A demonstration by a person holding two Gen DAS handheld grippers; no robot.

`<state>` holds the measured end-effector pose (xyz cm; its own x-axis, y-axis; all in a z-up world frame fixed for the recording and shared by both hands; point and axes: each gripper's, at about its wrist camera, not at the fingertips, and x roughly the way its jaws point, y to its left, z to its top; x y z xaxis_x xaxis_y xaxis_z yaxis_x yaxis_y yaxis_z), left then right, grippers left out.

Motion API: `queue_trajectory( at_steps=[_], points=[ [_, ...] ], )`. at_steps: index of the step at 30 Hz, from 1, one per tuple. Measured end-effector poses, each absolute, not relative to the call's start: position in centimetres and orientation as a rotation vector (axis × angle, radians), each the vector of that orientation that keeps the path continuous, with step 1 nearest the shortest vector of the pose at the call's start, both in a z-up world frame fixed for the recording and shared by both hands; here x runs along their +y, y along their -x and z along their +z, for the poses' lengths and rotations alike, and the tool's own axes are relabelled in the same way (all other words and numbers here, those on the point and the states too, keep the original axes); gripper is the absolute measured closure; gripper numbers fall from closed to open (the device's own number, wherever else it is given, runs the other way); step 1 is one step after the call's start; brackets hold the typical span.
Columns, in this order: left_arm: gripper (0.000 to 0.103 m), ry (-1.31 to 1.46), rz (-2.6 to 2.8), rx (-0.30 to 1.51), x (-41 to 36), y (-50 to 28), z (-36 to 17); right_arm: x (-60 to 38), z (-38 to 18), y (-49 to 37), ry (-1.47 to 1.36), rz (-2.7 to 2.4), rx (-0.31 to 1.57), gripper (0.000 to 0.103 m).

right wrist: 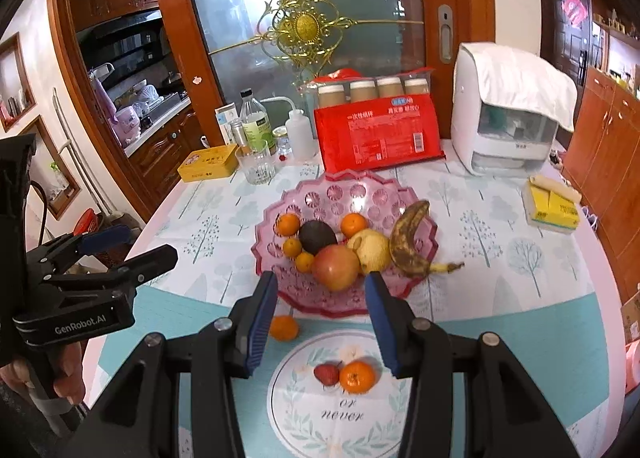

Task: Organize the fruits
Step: 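Move both grippers toward the white plate with the remaining mandarins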

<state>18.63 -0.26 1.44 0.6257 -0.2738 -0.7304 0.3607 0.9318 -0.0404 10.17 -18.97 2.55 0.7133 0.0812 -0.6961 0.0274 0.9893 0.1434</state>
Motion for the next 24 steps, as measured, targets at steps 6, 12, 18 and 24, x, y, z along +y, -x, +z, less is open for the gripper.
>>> queue_trajectory(
  at_steps=[6, 12, 18, 24],
  points=[
    [0.02, -0.124, -0.387, 0.831, -0.9, -17.0, -0.2, -19.4, 1.1, -8.8, -0.167, 0.02, 0.798, 0.057],
    [0.019, -0.13, -0.402, 0.879, -1.9, -16.5, -3.4, -19.8, -1.5, -8.3, -0.184, 0.0, 0.839, 0.057],
    [0.019, -0.134, -0.396, 0.935, -2.5, -17.2, -6.6, -20.5, -4.7, -8.2, -0.197, -0.034, 0.889, 0.057],
    [0.019, -0.126, -0.389, 0.991, -3.0, -18.6, -9.7, -21.3, -8.0, -8.6, -0.25, -0.055, 0.952, 0.057]
  ],
)
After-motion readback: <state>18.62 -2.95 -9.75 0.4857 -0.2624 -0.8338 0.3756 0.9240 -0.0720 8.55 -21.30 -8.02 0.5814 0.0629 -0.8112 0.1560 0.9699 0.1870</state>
